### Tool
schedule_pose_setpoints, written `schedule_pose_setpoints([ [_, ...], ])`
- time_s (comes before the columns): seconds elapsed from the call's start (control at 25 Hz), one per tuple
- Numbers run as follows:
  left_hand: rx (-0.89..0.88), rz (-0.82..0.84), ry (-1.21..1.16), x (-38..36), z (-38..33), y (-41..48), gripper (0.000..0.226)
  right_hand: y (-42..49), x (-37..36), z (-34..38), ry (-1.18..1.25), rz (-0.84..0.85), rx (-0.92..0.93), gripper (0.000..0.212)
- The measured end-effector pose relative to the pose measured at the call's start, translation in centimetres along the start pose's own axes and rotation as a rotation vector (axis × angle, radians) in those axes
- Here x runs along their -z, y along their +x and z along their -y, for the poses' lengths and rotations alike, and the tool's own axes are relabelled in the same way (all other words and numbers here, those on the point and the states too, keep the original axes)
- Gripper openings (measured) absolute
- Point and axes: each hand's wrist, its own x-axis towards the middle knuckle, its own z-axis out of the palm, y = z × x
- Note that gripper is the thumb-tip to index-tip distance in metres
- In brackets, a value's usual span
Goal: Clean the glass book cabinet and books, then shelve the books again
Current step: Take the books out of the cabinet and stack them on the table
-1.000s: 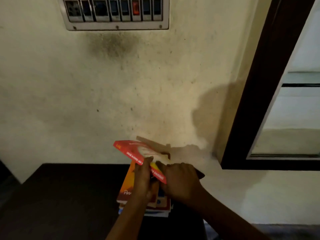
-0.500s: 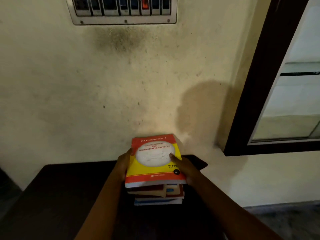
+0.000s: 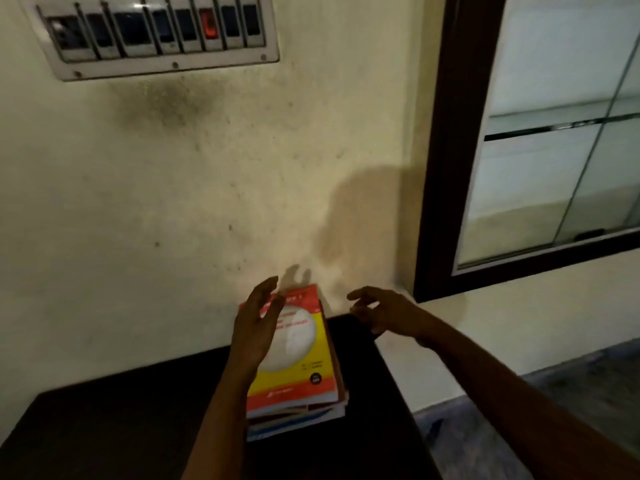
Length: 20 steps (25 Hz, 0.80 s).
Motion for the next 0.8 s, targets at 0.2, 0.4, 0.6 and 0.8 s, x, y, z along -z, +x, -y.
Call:
schedule_pose_setpoints([
  [0.2,-0.203,0.088,-0.167,-10.4,-9.7,3.6,0.048,-5.2,17.8,3.6,0.070,-0.287,0.294,0.020],
  [0.4,-0.442,-0.106,-0.194,-22.4,-22.7,12.0,0.060,-4.1,33.9,5.0,0.091,-0.489,0.520,0.020],
  [0.6,-0.554,-0.439,-0.169,-29.1,-32.3,19.1,0.071,0.5,44.6,8.6,0.157,-0.551,0.723,0.016],
  [0.8,-0.516,-0.783,0.066,-31.6,-34.8,22.3,0.070,5.6,49.8,17.1,0.211,-0.598,0.979,0.015],
])
